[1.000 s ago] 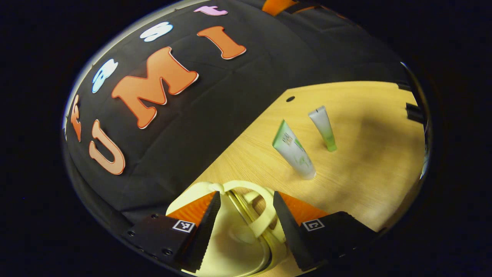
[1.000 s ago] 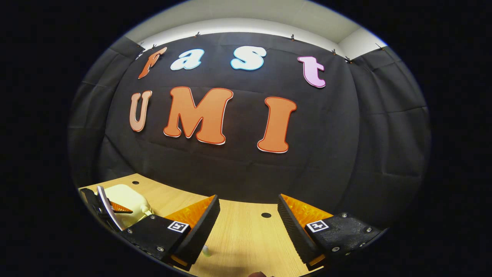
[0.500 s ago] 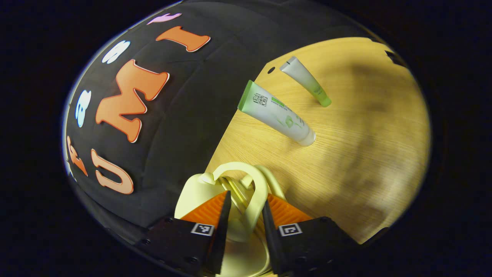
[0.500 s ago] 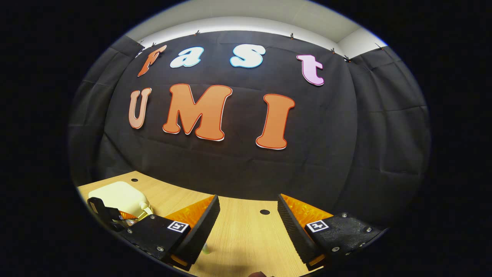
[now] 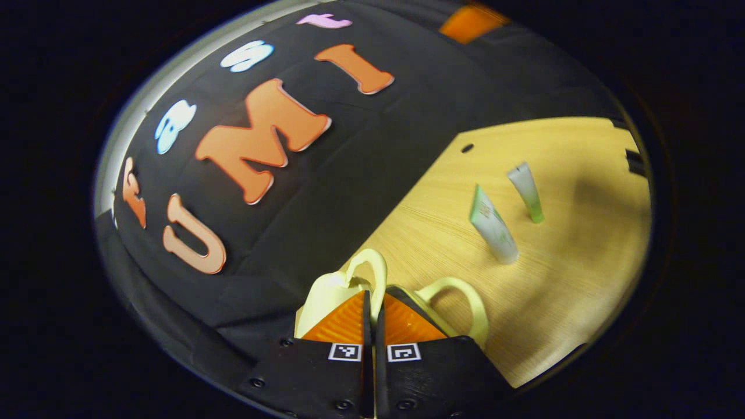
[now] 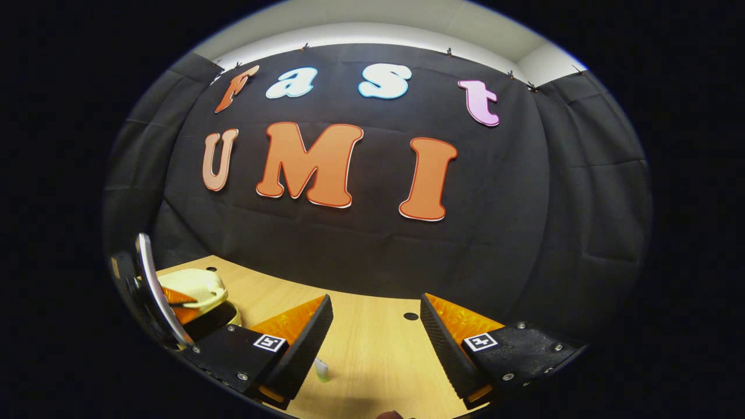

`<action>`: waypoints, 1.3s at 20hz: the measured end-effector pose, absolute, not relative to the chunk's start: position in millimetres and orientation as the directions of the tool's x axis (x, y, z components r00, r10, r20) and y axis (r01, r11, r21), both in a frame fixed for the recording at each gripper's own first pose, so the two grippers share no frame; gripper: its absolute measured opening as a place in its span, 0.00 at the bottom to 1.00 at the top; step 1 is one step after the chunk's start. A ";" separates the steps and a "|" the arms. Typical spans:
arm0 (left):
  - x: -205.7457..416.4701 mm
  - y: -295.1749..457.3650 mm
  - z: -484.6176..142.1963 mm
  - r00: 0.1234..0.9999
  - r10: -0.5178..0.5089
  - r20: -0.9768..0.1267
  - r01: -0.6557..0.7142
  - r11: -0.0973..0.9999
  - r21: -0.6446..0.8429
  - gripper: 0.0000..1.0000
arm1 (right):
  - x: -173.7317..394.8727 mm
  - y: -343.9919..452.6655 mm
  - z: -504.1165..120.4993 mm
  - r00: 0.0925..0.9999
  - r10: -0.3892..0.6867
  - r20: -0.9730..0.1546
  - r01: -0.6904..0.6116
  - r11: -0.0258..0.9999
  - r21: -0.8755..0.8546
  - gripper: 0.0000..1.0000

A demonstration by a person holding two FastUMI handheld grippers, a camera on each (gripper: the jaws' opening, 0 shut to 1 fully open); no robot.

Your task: First open the suitcase, pack the skin care products into it, and then close the suitcase.

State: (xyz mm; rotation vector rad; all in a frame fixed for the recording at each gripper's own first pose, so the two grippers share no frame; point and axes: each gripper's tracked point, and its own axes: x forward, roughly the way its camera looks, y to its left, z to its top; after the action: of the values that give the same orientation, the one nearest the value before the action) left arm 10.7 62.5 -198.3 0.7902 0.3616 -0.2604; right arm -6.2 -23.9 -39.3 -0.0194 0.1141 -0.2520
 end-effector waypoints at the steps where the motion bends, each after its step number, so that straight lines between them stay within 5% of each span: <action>1: 11.4 73.1 -185.2 0.917 -0.085 -0.389 0.331 0.708 0.624 0.02 | -3.5 -17.1 -40.7 0.965 -0.237 -0.116 0.235 0.971 -0.031 0.95; 14: 20.9 228.4 -105.8 0.975 0.137 -0.175 -0.025 0.850 0.526 0.01 | 31.7 64.4 -37.4 0.981 -0.140 -0.134 0.136 0.990 -0.038 0.95; 26: 37.9 439.7 -158.8 0.883 0.352 -0.310 -0.253 0.914 0.317 0.02 | 48.8 124.1 -40.8 0.971 -0.156 -0.181 0.146 0.987 -0.066 0.96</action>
State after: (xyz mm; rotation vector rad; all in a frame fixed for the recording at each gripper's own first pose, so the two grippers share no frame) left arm 37.9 439.7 -158.8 0.2735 0.3714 0.3194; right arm 48.8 124.1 -40.8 -0.0520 0.1869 -0.1527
